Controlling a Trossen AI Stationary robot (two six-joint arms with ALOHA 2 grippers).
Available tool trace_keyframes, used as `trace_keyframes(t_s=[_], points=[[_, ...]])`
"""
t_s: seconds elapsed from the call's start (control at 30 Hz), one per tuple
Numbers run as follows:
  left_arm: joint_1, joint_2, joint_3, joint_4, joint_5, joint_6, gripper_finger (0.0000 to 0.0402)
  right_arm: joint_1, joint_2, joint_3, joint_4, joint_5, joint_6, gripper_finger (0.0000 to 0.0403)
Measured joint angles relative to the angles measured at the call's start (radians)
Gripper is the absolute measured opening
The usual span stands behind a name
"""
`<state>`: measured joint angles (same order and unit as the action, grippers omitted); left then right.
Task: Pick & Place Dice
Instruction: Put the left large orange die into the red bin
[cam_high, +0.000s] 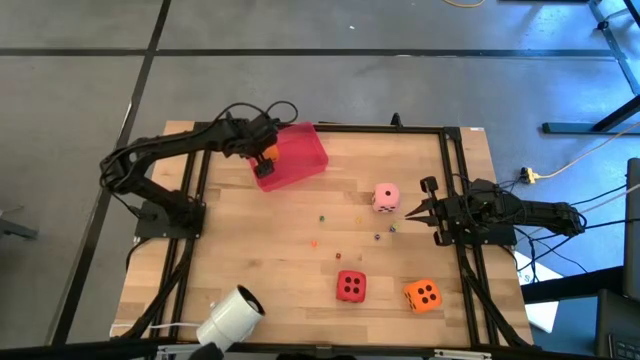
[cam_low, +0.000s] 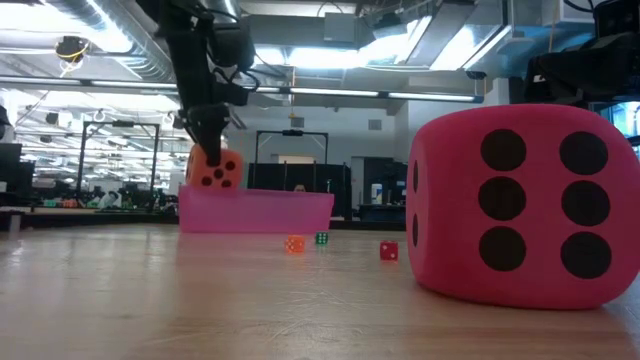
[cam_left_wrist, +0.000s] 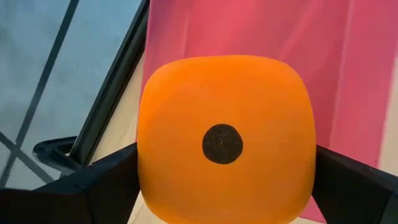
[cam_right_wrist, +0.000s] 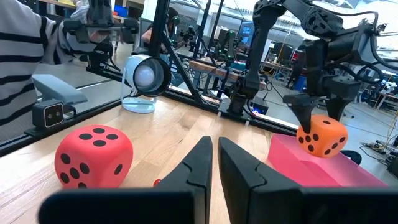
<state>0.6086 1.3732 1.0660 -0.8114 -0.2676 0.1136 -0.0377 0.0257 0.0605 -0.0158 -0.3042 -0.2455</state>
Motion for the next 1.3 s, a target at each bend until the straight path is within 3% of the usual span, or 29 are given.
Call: trace_keyframes(t_s=[0.23,0.43,0.63,0.8,1.0,1.07,1.2,1.3], points=[[0.023,0.048,0.0,0.0,0.0,0.009,0.04,0.0,0.0,0.0,0.008,-0.005,-0.065,0.0029],[0.029,0.057,0.0,0.05,0.014,0.004,0.04,0.002,0.0,0.0,0.064,-0.094,0.004,0.0029],[0.029,0.057,0.0,0.052,0.06,0.047,0.04,0.002,0.001,0.001,0.253,-0.116,0.034,0.0029],[0.029,0.057,0.0,0.052,0.05,0.048,0.04,0.001,0.003,0.001,0.379,-0.049,-0.049,0.0029],[0.024,0.057,0.0,0.061,0.056,0.029,0.04,0.002,0.025,0.001,0.532,-0.156,-0.196,0.0029],[0.024,0.057,0.0,0.081,0.056,0.037,0.04,0.002,0.046,0.001,0.628,-0.058,-0.177,0.0029],[0.024,0.054,0.0,0.089,0.04,0.029,0.04,0.0,0.139,0.006,0.784,0.339,0.038,0.0029],[0.024,0.054,0.0,0.09,0.0,0.006,0.04,-0.007,0.259,0.016,0.768,0.453,0.222,0.0029]])
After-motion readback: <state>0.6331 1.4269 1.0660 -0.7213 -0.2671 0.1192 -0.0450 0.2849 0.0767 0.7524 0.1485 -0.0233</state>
